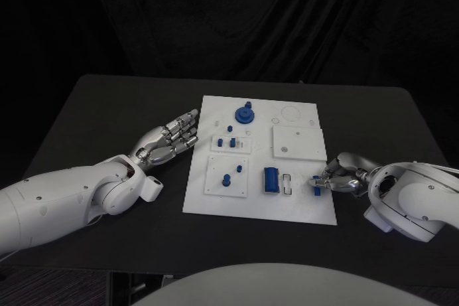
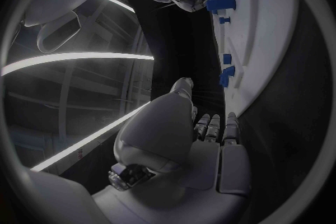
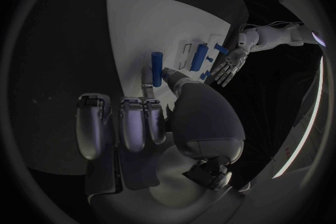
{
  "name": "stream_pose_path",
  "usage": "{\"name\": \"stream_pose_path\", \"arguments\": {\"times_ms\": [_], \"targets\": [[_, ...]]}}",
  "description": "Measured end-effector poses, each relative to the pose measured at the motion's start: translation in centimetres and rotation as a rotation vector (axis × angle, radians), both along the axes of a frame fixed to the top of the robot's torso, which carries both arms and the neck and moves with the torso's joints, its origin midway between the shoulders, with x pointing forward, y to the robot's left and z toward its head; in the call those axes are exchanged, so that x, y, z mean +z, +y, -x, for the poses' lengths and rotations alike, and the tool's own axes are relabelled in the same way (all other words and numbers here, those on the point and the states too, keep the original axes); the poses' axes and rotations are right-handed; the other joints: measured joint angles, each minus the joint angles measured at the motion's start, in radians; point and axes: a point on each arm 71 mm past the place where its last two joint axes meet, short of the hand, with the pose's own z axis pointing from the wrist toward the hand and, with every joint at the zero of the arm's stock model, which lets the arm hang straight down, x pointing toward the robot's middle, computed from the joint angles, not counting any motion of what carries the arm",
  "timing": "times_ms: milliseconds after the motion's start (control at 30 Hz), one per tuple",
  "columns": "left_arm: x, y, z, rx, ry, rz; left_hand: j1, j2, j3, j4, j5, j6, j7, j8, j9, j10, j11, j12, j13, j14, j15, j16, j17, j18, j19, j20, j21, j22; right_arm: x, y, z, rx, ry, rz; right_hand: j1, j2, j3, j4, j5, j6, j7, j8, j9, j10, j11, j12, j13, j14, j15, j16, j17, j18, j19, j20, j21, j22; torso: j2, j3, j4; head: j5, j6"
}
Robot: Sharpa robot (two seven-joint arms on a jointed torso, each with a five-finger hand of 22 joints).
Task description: Assemble the parts on the task board
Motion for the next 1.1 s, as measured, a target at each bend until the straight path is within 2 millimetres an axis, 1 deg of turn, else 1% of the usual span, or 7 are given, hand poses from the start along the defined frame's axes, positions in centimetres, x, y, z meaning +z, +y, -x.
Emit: {"name": "stream_pose_path", "arguments": {"times_ms": [333, 633, 767, 800, 900, 1033, 1100], "targets": [[0.0, -0.1, -0.1, -0.002, 0.000, 0.000, 0.000, 0.000, 0.000, 0.000, 0.000, 0.000, 0.000, 0.000, 0.000, 0.003, 0.003, 0.000, 0.000, 0.000, 0.000, 0.000, 0.000, 0.000, 0.000, 0.000, 0.000, 0.000, 0.7, 1.1, -0.6, -0.013, 0.016, -0.067, 0.000, 0.000, 0.003, 0.000, 0.000, 0.000, 0.000, 0.000, 0.000, 0.000, 0.000, 0.000, 0.000, 0.000, 0.000, 0.000, 0.000, 0.000, 0.000, 0.000, 0.000, 0.000, 0.000, -0.0026, 0.0018, -0.003, 0.000], [-0.1, -0.4, -0.1, -0.006, 0.000, 0.002, 0.000, 0.000, 0.000, 0.000, 0.000, 0.000, 0.000, 0.000, 0.000, 0.003, 0.003, 0.000, 0.000, 0.000, 0.000, 0.000, 0.000, 0.000, 0.000, 0.000, 0.000, 0.000, 0.5, 2.8, -1.3, 0.013, 0.027, -0.097, -0.004, -0.001, 0.014, -0.003, -0.004, 0.003, -0.003, 0.000, 0.002, 0.000, 0.000, 0.000, 0.000, 0.000, 0.000, 0.000, 0.000, 0.000, 0.000, 0.000, -0.004, 0.000, 0.000, -0.0030, 0.0034, -0.009, 0.000], [-0.1, -0.5, -0.1, -0.008, 0.000, 0.003, 0.000, 0.000, 0.000, 0.000, 0.000, 0.000, 0.000, 0.000, 0.000, 0.003, 0.003, 0.000, 0.000, 0.000, 0.000, 0.000, 0.001, 0.000, 0.000, 0.000, 0.000, 0.000, 0.3, 3.3, -1.7, 0.022, 0.032, -0.108, -0.016, -0.002, 0.019, 0.000, -0.004, 0.003, -0.003, 0.000, 0.005, 0.000, 0.000, 0.000, 0.000, 0.000, 0.000, 0.000, 0.000, 0.000, 0.000, 0.000, -0.004, 0.000, 0.001, -0.0031, 0.0033, -0.009, 0.000], [-0.1, -0.5, -0.1, -0.009, 0.000, 0.003, 0.000, 0.000, 0.000, 0.000, 0.000, 0.000, 0.000, 0.000, 0.000, 0.003, 0.003, 0.000, 0.000, 0.000, 0.000, 0.000, 0.001, 0.000, 0.000, 0.000, 0.000, 0.000, 0.2, 3.5, -1.8, 0.024, 0.033, -0.110, -0.020, -0.003, 0.036, -0.017, -0.004, 0.002, -0.002, 0.000, 0.005, 0.000, 0.000, 0.000, 0.000, 0.000, 0.000, 0.000, 0.000, 0.000, 0.000, 0.000, -0.004, 0.000, 0.001, -0.0030, 0.0033, -0.008, 0.000], [-0.1, -0.4, -0.1, -0.008, 0.001, 0.003, 0.000, 0.000, 0.000, 0.000, 0.000, 0.000, 0.000, 0.000, 0.000, 0.003, 0.003, 0.000, 0.000, 0.000, 0.000, 0.000, 0.001, 0.000, 0.000, 0.000, 0.000, 0.000, 0.1, 3.7, -1.9, 0.029, 0.036, -0.115, -0.029, 0.000, 0.047, -0.022, -0.004, -0.002, 0.002, -0.001, 0.005, 0.000, 0.000, 0.000, 0.000, 0.000, 0.000, 0.000, 0.000, 0.000, 0.000, 0.000, -0.009, 0.000, 0.001, -0.0029, 0.0032, -0.008, 0.000], [-0.1, -0.4, -0.1, -0.008, 0.001, 0.003, 0.000, 0.000, 0.000, 0.000, 0.000, 0.000, 0.000, 0.000, 0.000, 0.003, 0.003, 0.000, 0.000, 0.000, 0.000, 0.000, 0.001, 0.000, 0.000, 0.000, 0.000, 0.000, 0.0, 4.2, -2.0, 0.041, 0.043, -0.121, -0.033, -0.004, 0.048, -0.024, -0.004, -0.002, 0.002, -0.002, 0.006, 0.000, 0.000, 0.000, 0.000, 0.000, 0.000, 0.000, 0.000, 0.000, 0.000, 0.000, -0.009, 0.000, 0.002, -0.0025, 0.0032, -0.007, 0.000], [-0.1, -0.4, -0.1, -0.008, 0.001, 0.003, 0.000, 0.000, 0.000, 0.000, 0.000, 0.000, 0.000, 0.000, 0.000, 0.003, 0.003, 0.000, 0.000, 0.000, 0.000, 0.000, 0.001, 0.000, 0.000, 0.000, 0.000, 0.000, -0.1, 4.3, -2.1, 0.046, 0.046, -0.123, -0.037, -0.008, 0.066, -0.041, -0.007, -0.002, 0.002, -0.002, 0.007, 0.000, 0.000, 0.000, 0.000, 0.001, 0.001, 0.000, 0.000, 0.000, 0.000, 0.000, -0.009, 0.000, 0.002, -0.0021, 0.0032, -0.007, 0.000]]}}
